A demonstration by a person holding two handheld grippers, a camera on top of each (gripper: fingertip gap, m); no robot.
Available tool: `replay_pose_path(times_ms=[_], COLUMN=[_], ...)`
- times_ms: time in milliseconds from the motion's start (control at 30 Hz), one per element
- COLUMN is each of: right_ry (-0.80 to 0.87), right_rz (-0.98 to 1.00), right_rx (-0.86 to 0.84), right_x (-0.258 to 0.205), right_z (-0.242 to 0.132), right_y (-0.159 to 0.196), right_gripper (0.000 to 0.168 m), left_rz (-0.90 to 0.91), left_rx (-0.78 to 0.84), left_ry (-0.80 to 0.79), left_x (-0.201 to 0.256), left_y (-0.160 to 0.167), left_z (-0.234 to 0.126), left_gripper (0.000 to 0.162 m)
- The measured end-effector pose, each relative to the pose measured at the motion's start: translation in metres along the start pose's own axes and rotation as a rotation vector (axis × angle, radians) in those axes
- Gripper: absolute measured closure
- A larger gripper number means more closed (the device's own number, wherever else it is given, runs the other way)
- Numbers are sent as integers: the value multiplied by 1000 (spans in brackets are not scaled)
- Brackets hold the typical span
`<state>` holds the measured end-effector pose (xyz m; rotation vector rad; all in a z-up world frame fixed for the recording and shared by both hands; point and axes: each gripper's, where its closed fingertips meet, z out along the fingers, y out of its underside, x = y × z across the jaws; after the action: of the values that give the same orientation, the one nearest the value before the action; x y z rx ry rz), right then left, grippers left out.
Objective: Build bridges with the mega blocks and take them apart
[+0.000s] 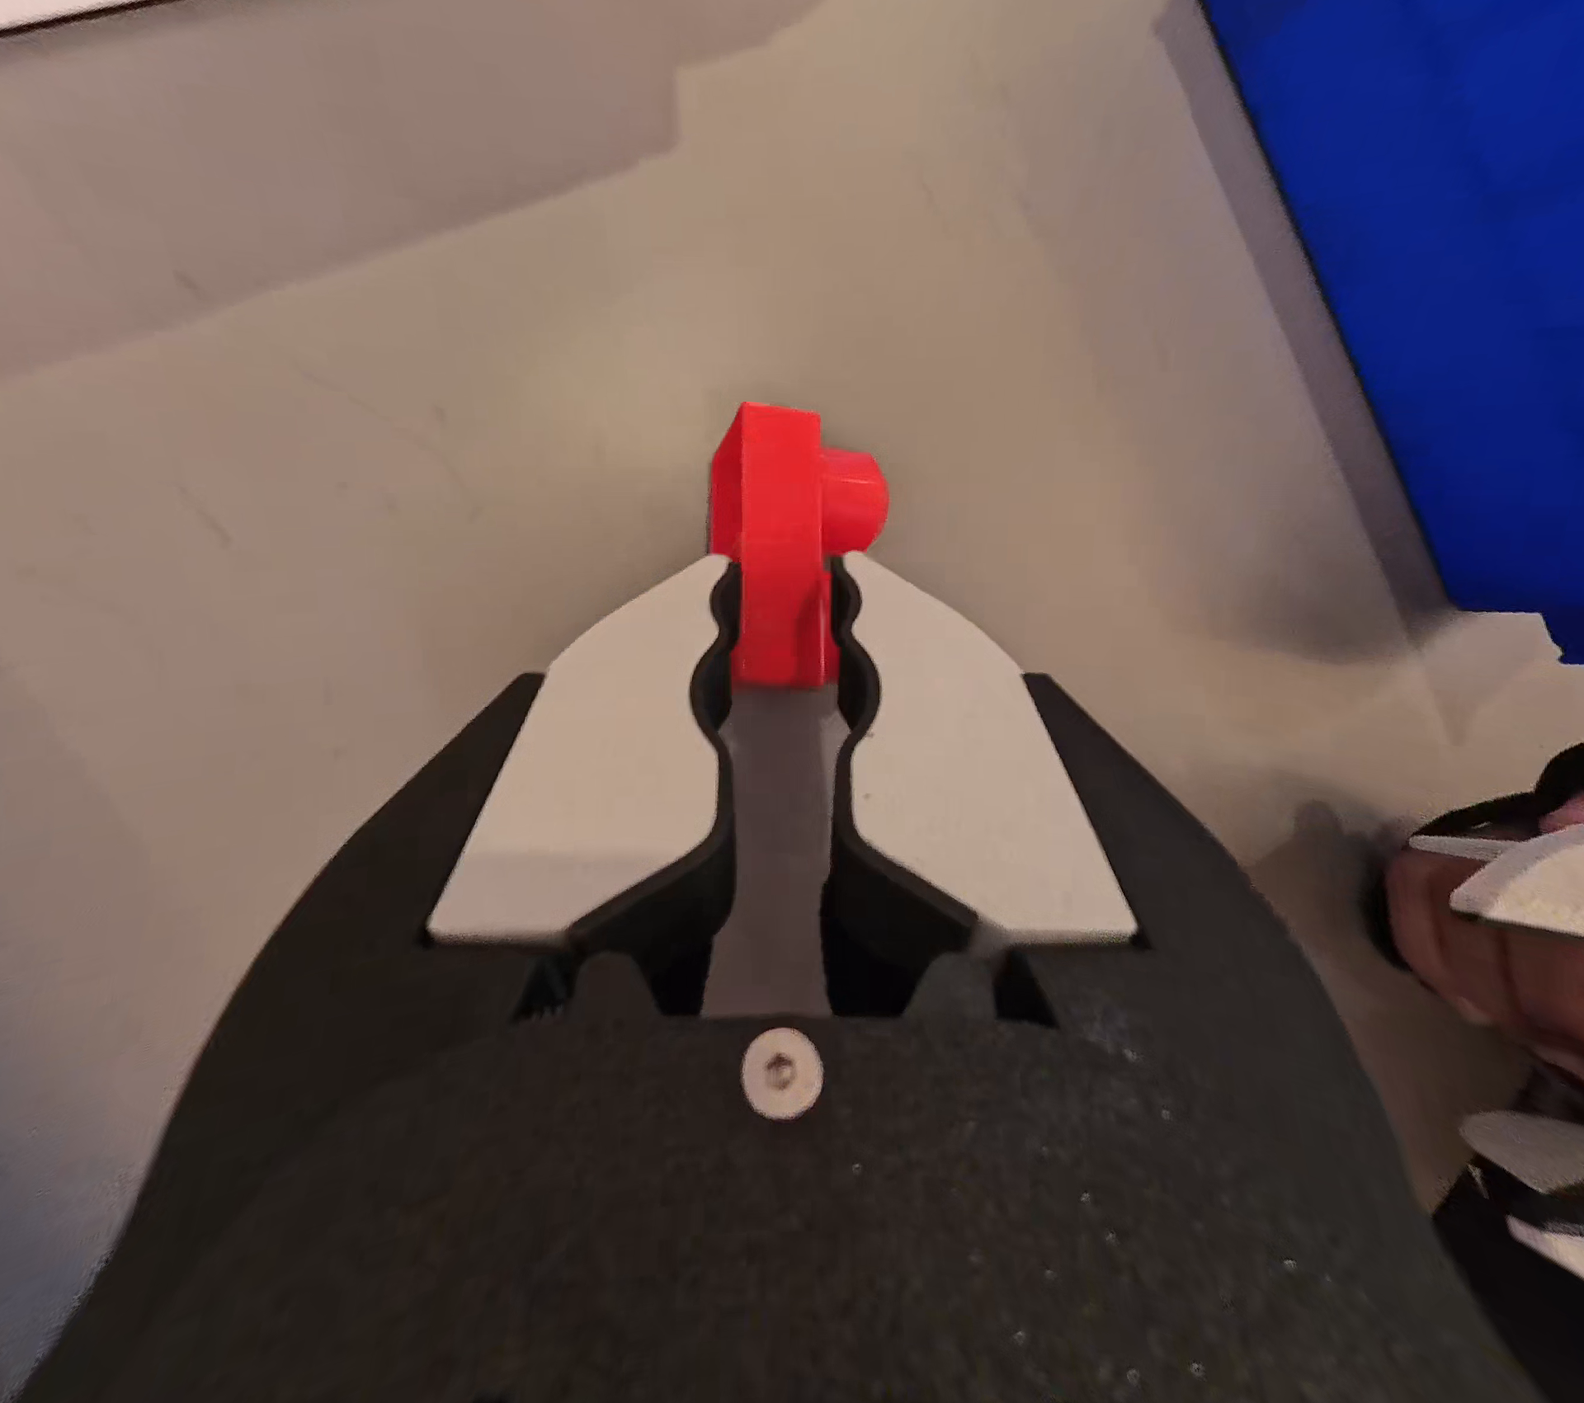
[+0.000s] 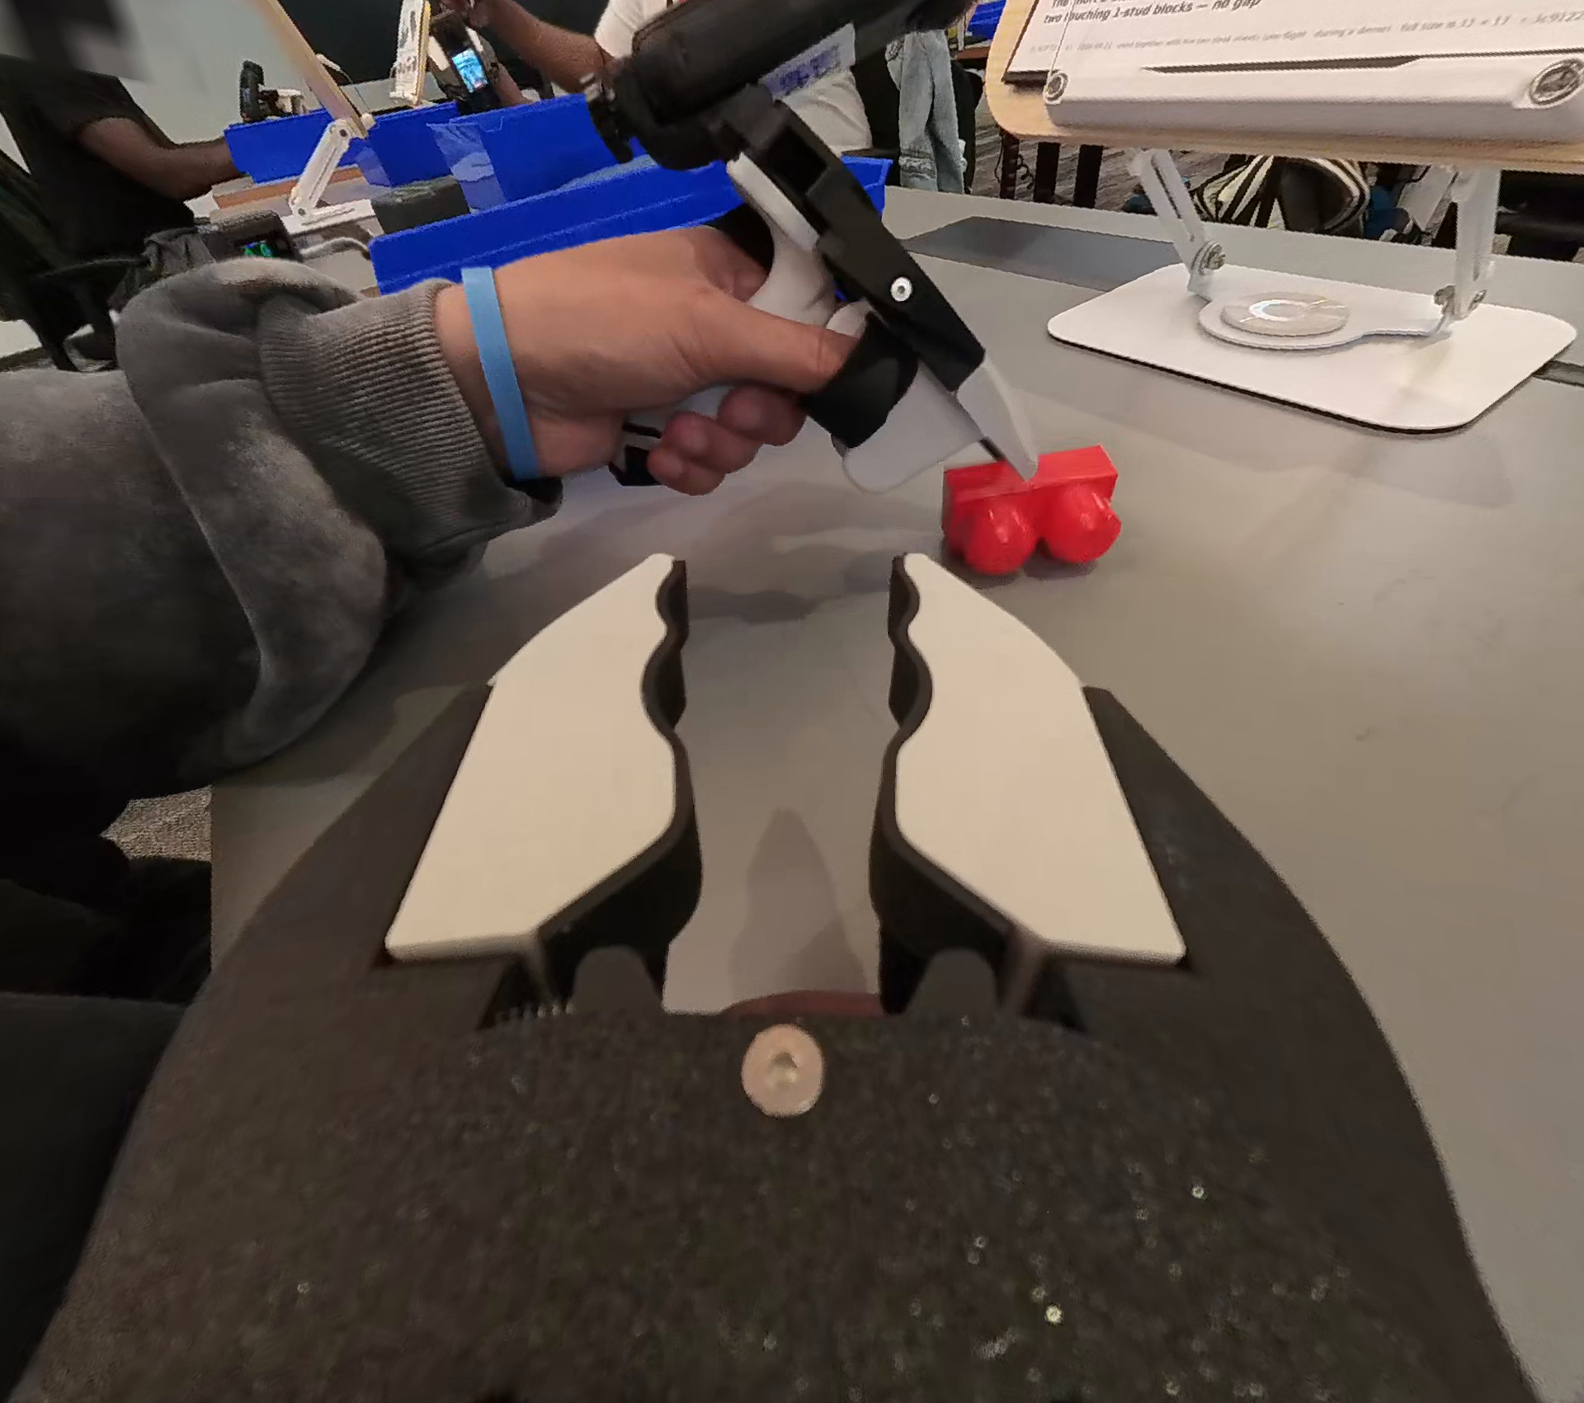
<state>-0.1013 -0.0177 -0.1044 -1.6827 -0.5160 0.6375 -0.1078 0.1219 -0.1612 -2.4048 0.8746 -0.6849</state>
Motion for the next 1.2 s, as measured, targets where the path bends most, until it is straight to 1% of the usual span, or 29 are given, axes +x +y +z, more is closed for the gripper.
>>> replay_pose_path(times_ms=[100, 167, 200, 267, 333, 400, 467, 533, 600, 667, 733, 800, 867, 900, 1000, 1033, 1100, 1200], right_ry=[-4, -6, -7, -8, -7, -9, -10, -10, -12, -16, -19, -21, -23, -25, -25, -27, -29, -33], right_rz=[6, 14, 18, 25, 28, 28, 23, 18, 18, 23, 27, 30, 30, 31, 32, 33, 35, 31], right_rx=[6, 7, 8, 9, 10, 3, -5, -13, -19, -25, -30, -31, -32, -33, -33, -33, -34, -30], right_x=[0, 1, 1, 1, 2, 2, 1, 1, 0, 0, 1, 1, 0, 0, 0, 0, 0, -1], right_z=[-1, -1, -1, -2, -2, -1, 0, 1, 2, 3, 4, 4, 4, 4, 4, 4, 4, 3], right_y=[-1, -1, -1, -1, -1, 0, 1, 2, 2, 3, 4, 4, 4, 4, 4, 4, 4, 4], right_gripper=[123, 123, 123, 124, 124, 125, 126, 126, 127, 127, 128, 128, 128, 128, 128, 128, 128, 128], left_rz=[5, 8, 17, 54, 98, 139, 163, 215, 283, 343, 401, 521, 634, 667, 696, 726, 787, 785], left_rx=[13, 20, 41, 116, 163, 164, 122, 50, -8, -41, -103, -184, -300, -376, -585, -644, -729, -816], left_ry=[-11, 19, 50, 80, 42, -53, -147, -243, -355, -405, -414, -427, -444, -436, -395, -399, -413, -357], left_x=[0, 8, 16, 26, 19, -9, -49, -95, -143, -179, -208, -234, -261, -274, -301, -311, -328, -339], left_y=[2, 8, 10, 15, 25, 38, 54, 69, 75, 73, 68, 62, 58, 59, 61, 60, 57, 61], left_z=[-2, -17, -31, -73, -122, -167, -204, -228, -243, -249, -246, -238, -227, -220, -200, -194, -185, -170], left_gripper=[130, 119, 116, 116, 115, 112, 111, 109, 110, 112, 112, 112, 111, 109, 99, 98, 95, 93])
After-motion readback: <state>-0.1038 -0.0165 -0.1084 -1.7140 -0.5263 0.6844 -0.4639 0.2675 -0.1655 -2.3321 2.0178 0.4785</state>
